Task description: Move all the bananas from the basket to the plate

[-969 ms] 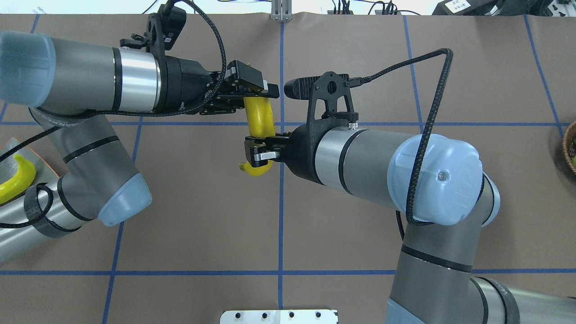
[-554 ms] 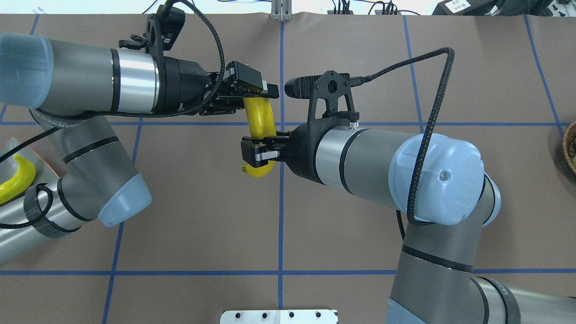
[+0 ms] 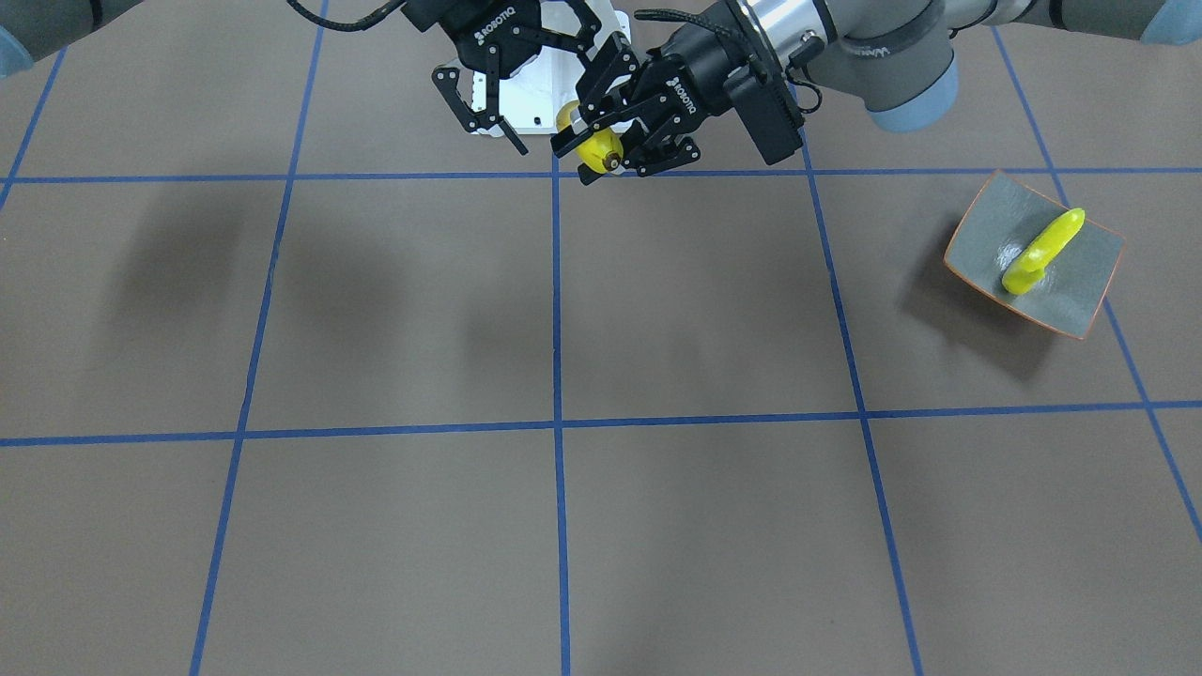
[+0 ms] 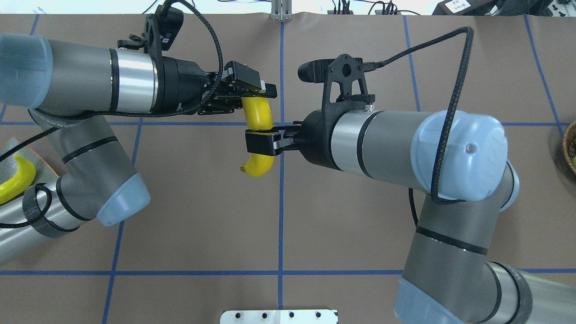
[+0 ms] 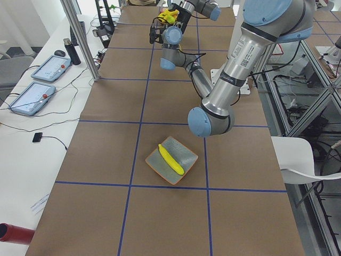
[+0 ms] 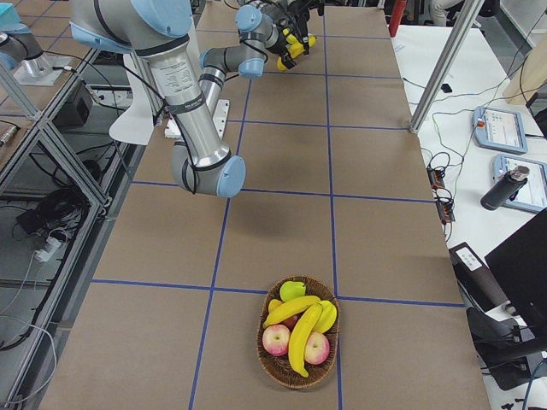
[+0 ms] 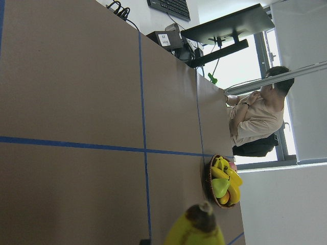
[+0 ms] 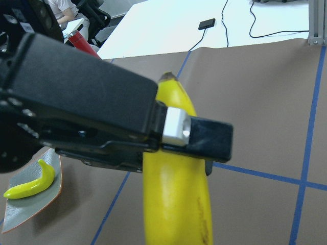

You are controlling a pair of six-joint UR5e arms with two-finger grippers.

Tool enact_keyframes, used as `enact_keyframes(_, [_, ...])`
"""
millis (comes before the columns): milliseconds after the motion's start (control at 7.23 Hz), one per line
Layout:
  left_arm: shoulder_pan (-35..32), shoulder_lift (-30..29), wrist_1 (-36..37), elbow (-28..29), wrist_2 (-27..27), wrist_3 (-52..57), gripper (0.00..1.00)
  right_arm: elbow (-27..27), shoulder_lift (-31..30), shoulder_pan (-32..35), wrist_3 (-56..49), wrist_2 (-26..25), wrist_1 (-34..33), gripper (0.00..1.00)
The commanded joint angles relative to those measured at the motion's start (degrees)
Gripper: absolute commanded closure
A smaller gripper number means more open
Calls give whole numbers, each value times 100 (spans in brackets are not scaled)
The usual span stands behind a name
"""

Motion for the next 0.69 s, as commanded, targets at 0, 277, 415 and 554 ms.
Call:
enact_keyframes(0, [-31, 132, -19, -14, -9, 12, 100, -62, -416, 921, -85, 1086, -74, 0])
enact_keyframes(277, [-67, 481, -28, -224, -17, 30, 100, -682, -611, 2054, -417, 2247, -83, 0])
enact_keyframes(415, [-75, 867, -10, -460, -35, 30, 100, -1139, -707, 2469, -951, 2478, -91, 0])
enact_keyframes(554, [-110, 1289, 7, -698, -70, 30, 100, -1509, -926, 2864, -1618, 2611, -100, 0])
